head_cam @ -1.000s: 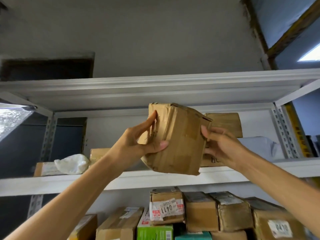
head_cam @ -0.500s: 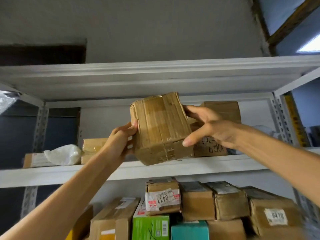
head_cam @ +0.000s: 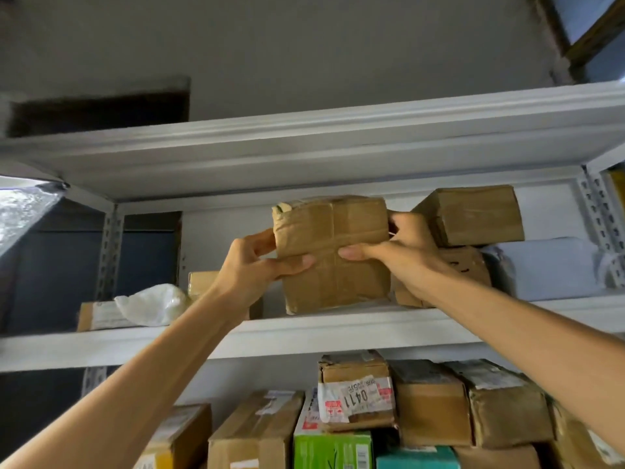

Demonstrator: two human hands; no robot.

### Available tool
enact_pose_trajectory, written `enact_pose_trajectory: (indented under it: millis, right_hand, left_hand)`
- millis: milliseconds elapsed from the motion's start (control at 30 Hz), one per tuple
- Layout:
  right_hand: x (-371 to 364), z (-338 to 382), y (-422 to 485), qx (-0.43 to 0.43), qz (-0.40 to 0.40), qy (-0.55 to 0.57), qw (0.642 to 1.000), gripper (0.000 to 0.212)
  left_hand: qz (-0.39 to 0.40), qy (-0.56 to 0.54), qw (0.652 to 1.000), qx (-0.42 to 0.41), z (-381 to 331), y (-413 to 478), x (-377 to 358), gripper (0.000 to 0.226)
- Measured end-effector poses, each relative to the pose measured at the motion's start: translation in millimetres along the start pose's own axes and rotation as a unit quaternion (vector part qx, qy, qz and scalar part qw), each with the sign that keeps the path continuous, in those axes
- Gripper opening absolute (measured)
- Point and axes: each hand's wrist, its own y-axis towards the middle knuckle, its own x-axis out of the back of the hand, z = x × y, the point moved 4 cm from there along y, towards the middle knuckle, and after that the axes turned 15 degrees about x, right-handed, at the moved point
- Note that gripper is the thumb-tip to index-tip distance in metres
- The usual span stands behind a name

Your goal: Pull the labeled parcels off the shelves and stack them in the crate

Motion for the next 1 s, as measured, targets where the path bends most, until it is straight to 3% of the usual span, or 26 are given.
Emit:
enact_pose_trajectory:
  millis: [133,267,400,600,767,867,1000]
  right_hand:
    - [-23,-27,5,-0.037,0.072,-0.060,0.995,0.047]
    - [-37,-57,5,-0.060,0.093,-0.013,0.994,0.053]
    - [-39,-69,12,-0.046,0.095,-0.026,0.994,0.050]
    - [-49,-81,23,-0.024,0.114,-0.115,0.987,0.055]
    - [-61,-85,17,-0.004,0.087,-0.188,0.978,0.048]
    - [-57,-91,16,-0.042,0.081,-0.170,0.981,0.058]
    - [-38,-84,14,-0.057,0.135,-0.182,0.972,0.078]
  left_hand:
    - [-0.108,0.030,0.994,0.005,29,21,22,0.024]
    - [-0.195,0.135,0.971,0.009,36,44,35,0.029]
    - [-0.217,0.215,0.952,-0.017,38,59,35,0.044]
    - [-0.262,0.330,0.907,-0.018,50,70,43,0.040]
    - [-0.288,0.377,0.880,-0.026,57,71,36,0.046]
    - [-0.299,0.409,0.862,-0.012,58,73,33,0.047]
    - [-0.295,0.437,0.849,0.002,51,68,31,0.059]
